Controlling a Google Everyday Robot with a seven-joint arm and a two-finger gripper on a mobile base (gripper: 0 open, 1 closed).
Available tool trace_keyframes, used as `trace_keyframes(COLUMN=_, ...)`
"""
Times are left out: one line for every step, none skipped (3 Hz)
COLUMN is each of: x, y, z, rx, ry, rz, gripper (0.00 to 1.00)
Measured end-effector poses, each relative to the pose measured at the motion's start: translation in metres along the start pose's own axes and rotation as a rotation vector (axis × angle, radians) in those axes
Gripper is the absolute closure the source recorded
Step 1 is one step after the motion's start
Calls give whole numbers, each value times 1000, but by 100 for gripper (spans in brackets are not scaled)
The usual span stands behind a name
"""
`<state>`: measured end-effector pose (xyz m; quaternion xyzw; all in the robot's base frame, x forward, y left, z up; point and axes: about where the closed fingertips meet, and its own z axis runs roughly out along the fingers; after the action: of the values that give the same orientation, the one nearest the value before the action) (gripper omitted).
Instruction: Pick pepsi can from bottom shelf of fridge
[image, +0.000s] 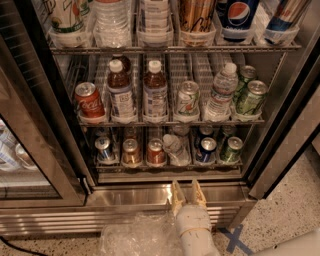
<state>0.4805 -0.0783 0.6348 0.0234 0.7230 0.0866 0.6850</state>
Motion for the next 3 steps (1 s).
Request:
trace_keyframes(x=6, y=-9, z=-7, rx=33, ry=5, rz=-6, gripper=43)
trace_keyframes(x=8, y=-19, z=-5, rx=70, ry=-7, rz=18, gripper=24)
trace_keyframes(x=12, y=-23, z=-2, rx=91, ry=-13, rz=41, gripper=2)
